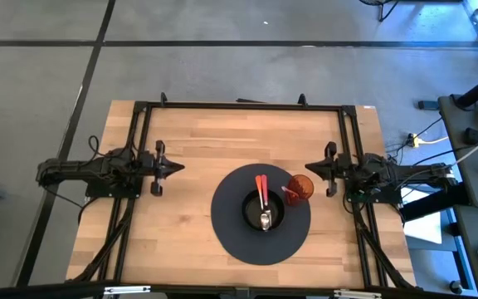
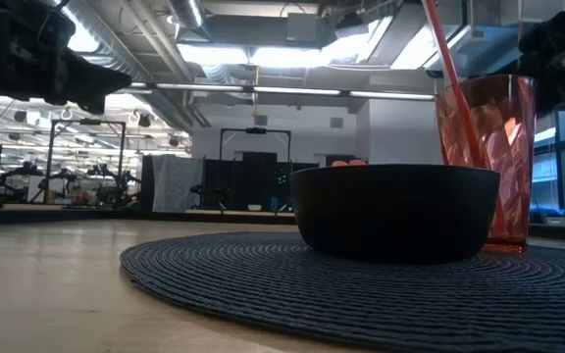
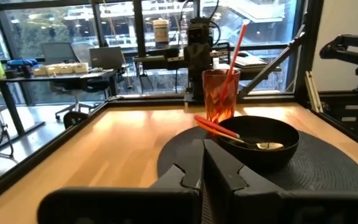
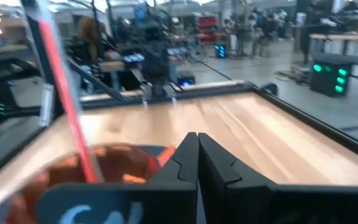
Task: Pick & Place Utensil
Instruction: Return to Home Position
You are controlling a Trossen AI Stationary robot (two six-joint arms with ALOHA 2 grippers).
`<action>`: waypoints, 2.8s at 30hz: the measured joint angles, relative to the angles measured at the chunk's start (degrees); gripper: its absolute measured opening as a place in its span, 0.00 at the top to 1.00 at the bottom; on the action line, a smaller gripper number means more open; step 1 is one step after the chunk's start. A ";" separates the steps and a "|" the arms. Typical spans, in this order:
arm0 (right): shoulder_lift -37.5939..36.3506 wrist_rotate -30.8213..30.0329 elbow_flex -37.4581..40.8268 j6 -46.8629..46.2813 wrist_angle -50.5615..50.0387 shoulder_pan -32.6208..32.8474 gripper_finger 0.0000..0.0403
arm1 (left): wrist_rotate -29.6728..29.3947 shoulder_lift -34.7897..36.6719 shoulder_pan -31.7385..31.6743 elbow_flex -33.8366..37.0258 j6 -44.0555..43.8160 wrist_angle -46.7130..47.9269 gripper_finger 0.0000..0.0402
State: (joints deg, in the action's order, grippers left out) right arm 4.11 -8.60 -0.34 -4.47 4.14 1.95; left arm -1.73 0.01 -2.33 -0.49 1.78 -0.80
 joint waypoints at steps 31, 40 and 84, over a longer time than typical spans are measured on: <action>2.27 1.27 0.00 2.59 5.85 0.12 1.00 | -2.64 -2.71 3.11 0.00 2.54 -0.68 1.00; -2.67 6.27 0.00 4.17 5.26 0.18 1.00 | -3.60 -2.71 3.11 0.00 -0.29 -0.72 1.00; -3.86 2.16 -0.02 1.88 0.55 0.14 0.96 | -3.13 -2.75 3.11 0.00 -2.07 -0.68 0.98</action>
State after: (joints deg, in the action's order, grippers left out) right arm 0.25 -6.44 -0.36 -2.59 4.69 2.09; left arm -4.86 -2.74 0.78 -0.49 -0.30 -1.48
